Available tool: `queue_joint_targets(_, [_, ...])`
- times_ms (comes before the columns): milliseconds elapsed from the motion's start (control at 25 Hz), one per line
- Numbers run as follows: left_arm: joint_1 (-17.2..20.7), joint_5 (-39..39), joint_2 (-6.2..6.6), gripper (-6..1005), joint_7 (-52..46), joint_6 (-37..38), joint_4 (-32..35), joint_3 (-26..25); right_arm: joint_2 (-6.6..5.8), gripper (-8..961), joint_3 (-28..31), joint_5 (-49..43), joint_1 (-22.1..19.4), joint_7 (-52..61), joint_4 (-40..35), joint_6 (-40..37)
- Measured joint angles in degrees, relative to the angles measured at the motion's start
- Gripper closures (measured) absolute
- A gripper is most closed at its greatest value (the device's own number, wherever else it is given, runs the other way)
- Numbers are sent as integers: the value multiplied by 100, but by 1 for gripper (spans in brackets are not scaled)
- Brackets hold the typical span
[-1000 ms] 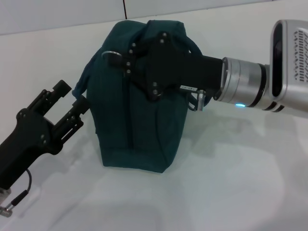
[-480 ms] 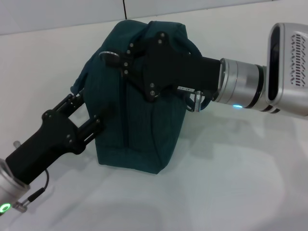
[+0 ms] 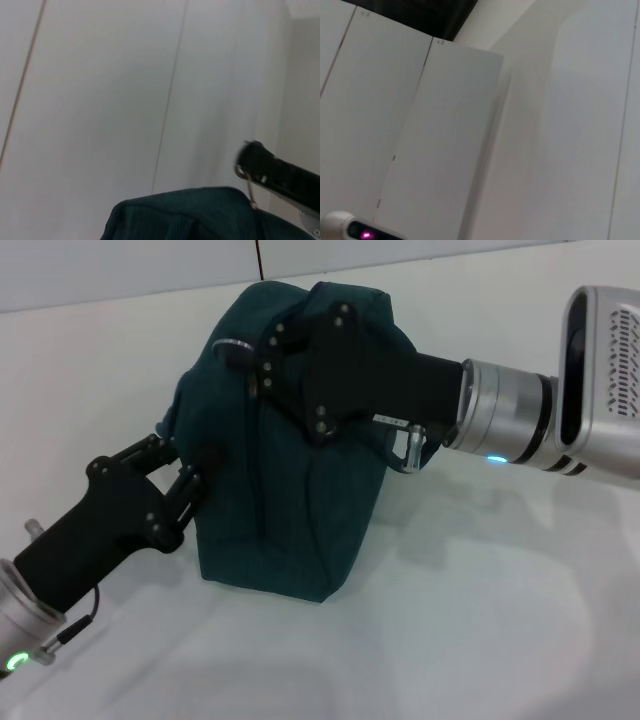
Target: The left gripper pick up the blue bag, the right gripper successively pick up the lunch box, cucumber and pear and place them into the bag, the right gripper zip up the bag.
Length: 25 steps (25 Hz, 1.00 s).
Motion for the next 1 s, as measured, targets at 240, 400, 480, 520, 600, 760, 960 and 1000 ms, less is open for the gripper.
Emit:
queue_joint_targets(240, [-27,1,-28,721,414,-4,-10,10,0,939,10,206,-115,-54,2,9])
queue_joint_targets(400, [-79,28,-21,769,593,-24,0,10,0,939,41,352,-168,-56,42,14])
queue_joint_targets(480, [-110,38,-21,793,675,-34,-8,10,0,939,29,476,-217,-56,54,20])
queue_joint_targets(520, [-129,42,-20,802,704,-46,-8,10,0,939,25,557,-252,-56,58,24])
queue_joint_targets(600, [-161,45,-20,821,727,-78,-9,11,0,939,28,702,-330,-56,65,30])
queue_joint_targets(760, [-200,127,5,853,769,-174,24,21,0,939,23,943,-402,-56,162,5])
queue_joint_targets(960, [-240,158,14,885,787,-404,33,27,0,939,71,1140,-458,-52,356,-235])
queue_joint_targets(1000, [-247,158,14,893,787,-444,34,28,0,939,72,1186,-459,-46,389,-235])
